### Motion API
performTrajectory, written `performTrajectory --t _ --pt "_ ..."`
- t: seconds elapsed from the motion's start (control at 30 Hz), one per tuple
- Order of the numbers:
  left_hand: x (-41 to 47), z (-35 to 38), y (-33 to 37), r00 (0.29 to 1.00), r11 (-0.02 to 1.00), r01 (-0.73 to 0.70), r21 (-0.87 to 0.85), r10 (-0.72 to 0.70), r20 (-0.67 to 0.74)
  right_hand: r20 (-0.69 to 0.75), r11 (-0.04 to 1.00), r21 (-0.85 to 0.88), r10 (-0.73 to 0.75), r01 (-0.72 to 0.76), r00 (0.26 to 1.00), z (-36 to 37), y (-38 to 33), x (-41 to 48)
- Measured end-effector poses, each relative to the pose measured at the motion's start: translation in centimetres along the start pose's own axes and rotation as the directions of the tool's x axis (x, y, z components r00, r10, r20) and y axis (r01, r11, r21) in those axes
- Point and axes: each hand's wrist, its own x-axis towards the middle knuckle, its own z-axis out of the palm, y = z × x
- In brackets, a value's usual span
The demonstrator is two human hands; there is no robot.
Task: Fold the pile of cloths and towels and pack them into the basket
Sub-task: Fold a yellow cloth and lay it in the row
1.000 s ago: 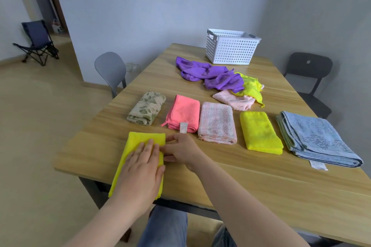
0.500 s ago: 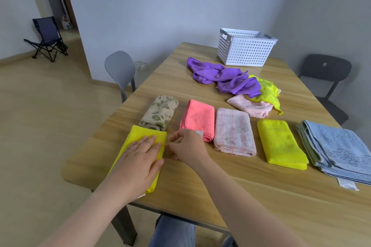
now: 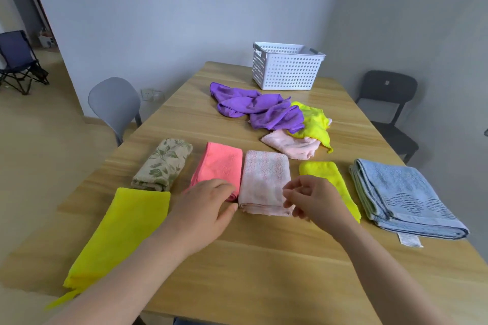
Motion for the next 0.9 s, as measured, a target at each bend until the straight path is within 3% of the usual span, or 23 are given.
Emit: performTrajectory --t 0.27,0.5,0.8,0.9 --pt "9.3 2.6 2.7 0.994 0.996 -0.085 -0.039 0.087 0.065 -0.133 0.994 -0.099 0.021 -0.034 0.991 -7.6 3.4 4.4" --pt "16.7 4.1 2.8 0.995 0.989 -0.091 -0.119 0.094 0.022 -0.191 0.974 -0.226 -0.057 0.012 0.98 -10.1 4.1 11.1" --pt "26.4 6.3 -0.5 0.994 0.984 0.069 -0.164 -0.081 -0.069 -0.172 0.899 -0.416 -0.23 0.141 0.958 -9.1 2.7 20.8" --pt "29.2 7.3 -1.5 0.993 0.992 0.093 -0.081 -0.099 -0.063 -0.115 0.858 -0.487 -0.251 0.166 0.961 -7.8 2.3 24.0"
